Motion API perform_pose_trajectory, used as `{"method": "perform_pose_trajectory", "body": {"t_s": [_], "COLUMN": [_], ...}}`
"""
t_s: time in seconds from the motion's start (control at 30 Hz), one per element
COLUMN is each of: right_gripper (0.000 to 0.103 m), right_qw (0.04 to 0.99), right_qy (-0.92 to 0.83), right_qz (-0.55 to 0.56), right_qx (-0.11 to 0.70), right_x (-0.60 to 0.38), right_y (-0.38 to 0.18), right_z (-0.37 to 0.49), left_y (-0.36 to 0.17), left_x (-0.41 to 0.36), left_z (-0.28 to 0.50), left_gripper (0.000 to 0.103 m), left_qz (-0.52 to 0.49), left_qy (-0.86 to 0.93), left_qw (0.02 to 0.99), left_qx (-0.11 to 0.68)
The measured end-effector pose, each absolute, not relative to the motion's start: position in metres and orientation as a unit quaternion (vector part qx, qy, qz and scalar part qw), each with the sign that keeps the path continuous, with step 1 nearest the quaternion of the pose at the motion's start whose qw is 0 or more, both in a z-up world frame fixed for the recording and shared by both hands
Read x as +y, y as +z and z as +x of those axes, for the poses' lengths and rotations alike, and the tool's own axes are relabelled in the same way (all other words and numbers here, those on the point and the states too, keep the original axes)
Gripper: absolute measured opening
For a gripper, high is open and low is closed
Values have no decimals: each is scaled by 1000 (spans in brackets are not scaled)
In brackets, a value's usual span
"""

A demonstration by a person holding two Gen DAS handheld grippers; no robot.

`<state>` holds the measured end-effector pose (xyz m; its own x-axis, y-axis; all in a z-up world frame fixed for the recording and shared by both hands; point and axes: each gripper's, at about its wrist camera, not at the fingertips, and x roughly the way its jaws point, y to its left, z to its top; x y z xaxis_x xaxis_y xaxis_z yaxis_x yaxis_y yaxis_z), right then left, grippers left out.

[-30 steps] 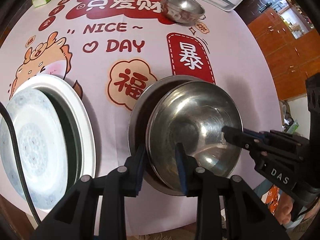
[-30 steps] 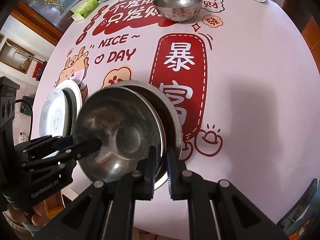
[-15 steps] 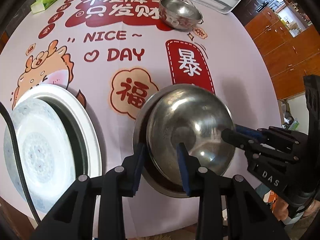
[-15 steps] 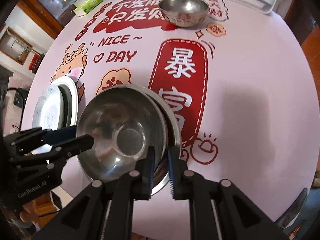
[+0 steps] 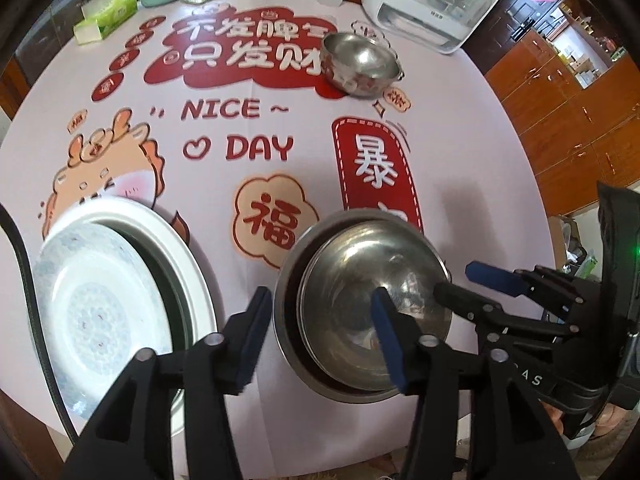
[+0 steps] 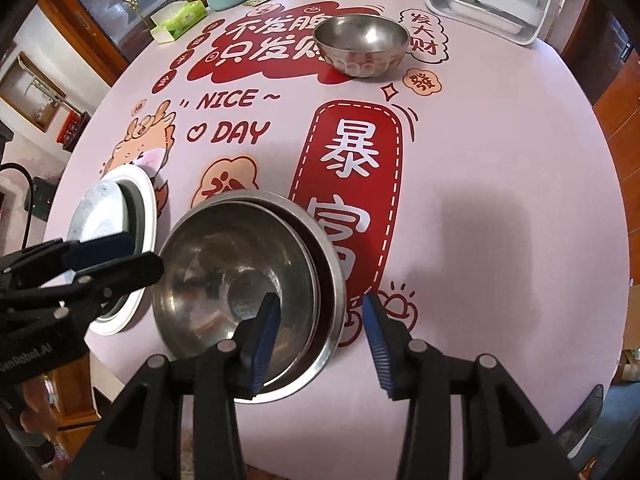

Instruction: Organize plates and bowls

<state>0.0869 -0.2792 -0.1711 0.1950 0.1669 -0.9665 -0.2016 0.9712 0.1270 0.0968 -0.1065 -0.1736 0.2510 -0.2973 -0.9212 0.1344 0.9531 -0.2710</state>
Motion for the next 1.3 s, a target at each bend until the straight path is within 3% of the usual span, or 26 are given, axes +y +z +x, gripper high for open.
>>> {"method": "perform_pose_trajectory", "body": {"t_s": [0.2,0.87,1.3], "right_gripper": [43,43,43], "right_qw": [779,833,833], "right_qy": [122,91,58], "right_qz": [-4,26,66], "right_qx": [615,544,546], "right_x": [-287,-336,-360], "right_y": [-160,-70,-83], "right_z": [85,165,257], "left_y": [-155,-67,-66], "left_x": [-108,-101,-132], "left_z": [101,203,306], "left_gripper": [61,62,62], "left_qz": [-74,-38,-12], "left_qy": [-144,-146,-169], "left_qw": [797,850,852], "left_qx": [582,504,495]}}
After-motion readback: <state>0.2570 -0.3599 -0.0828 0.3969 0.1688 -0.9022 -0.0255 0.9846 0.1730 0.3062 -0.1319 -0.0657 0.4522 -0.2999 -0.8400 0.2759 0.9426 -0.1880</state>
